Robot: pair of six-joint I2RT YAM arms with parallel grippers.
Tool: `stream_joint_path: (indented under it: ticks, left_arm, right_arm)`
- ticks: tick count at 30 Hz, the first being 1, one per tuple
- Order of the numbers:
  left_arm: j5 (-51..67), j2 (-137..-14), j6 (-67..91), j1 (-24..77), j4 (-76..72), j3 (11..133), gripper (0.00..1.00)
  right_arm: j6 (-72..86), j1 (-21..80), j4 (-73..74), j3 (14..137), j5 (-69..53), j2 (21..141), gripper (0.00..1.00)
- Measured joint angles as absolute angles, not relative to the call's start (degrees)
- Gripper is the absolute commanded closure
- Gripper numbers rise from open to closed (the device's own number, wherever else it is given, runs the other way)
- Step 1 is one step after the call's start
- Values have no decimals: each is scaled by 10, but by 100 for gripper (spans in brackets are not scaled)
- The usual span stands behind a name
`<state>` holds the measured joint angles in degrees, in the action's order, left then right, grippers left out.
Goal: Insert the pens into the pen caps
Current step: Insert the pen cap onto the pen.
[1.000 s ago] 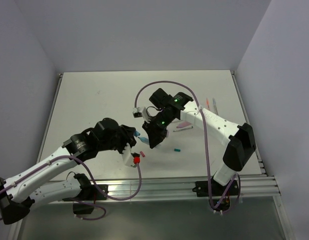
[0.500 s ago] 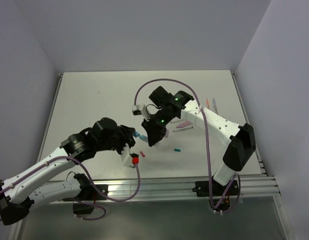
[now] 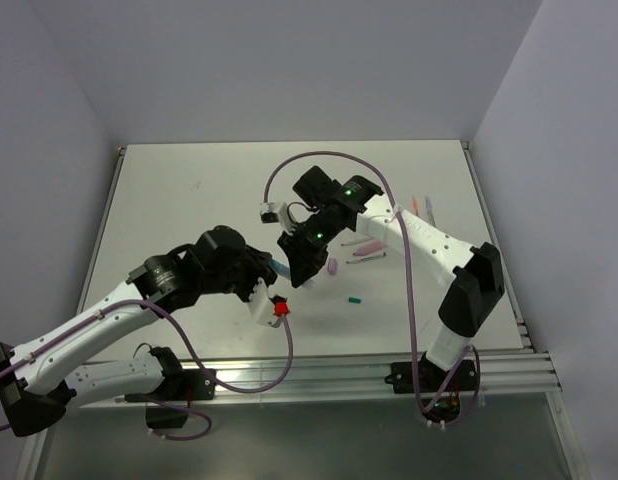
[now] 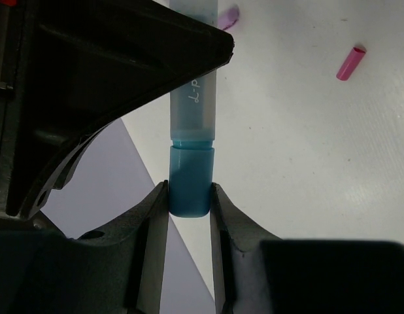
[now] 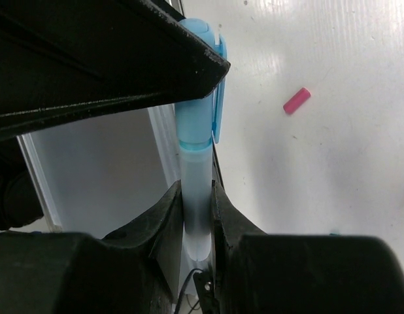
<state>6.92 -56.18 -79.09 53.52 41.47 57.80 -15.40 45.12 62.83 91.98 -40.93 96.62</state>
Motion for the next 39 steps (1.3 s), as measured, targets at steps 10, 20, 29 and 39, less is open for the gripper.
stream_joint_path:
  ticks: [10,20,29,39]
  left_arm:
    - [5,-616,-757,555,514,685,100]
    - [-62,-634,-779,573,559,726,63]
    - [-69,-622,-819,594,532,724,20]
    - [-111,-605,-818,594,526,725,6]
  right_arm:
    - [-129,446,609,950,-423,970,100]
    - [-171,442,582,967,-456,988,100]
    - [-190,438,510,962,-449,989,100]
    - [-191,417,484,959,-441,989,100]
